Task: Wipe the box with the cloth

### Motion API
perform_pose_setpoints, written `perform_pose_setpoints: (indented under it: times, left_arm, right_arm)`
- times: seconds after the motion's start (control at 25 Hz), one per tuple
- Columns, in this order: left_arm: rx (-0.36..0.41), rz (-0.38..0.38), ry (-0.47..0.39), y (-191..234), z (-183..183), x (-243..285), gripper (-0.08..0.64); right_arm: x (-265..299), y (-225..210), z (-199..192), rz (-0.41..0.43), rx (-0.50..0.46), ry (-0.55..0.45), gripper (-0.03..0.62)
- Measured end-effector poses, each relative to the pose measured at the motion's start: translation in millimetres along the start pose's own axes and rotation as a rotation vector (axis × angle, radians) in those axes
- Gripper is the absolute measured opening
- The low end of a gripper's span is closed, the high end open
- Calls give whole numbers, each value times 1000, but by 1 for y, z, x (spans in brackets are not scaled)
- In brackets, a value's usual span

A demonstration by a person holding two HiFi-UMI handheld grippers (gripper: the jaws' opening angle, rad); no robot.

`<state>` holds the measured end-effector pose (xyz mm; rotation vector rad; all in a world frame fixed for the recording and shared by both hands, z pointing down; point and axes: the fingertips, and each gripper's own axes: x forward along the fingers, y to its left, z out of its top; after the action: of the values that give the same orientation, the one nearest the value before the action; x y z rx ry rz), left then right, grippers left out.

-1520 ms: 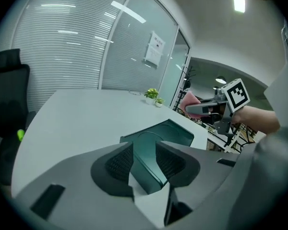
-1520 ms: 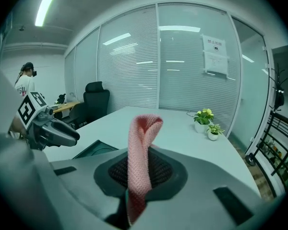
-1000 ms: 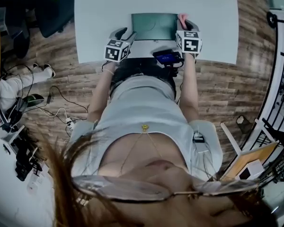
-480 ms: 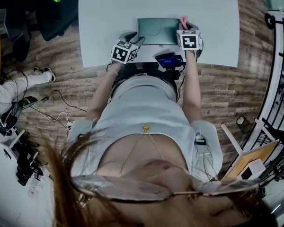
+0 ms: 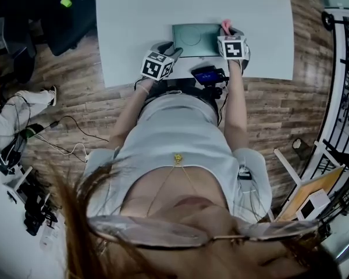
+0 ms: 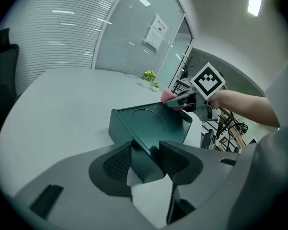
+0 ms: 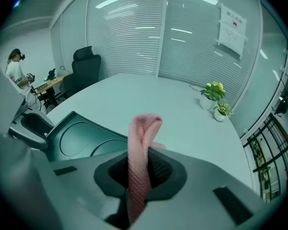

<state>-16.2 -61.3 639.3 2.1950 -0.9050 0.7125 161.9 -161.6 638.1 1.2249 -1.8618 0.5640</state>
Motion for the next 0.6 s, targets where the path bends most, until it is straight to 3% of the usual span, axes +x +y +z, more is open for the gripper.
perform_pose_setpoints:
  times: [0.24,0.48,0.6]
  left_arm:
    - [-1,-2,9,2,1,0,195]
    - [6,-11,16,-4,2,5,195]
    - [8,-13,14,-5,3,5,195]
  right_arm:
    - [2,7,2,14,11,15,41]
    - [3,10,-2,-19,-67,37,41]
    - [2,10,0,-9,-39,26,41]
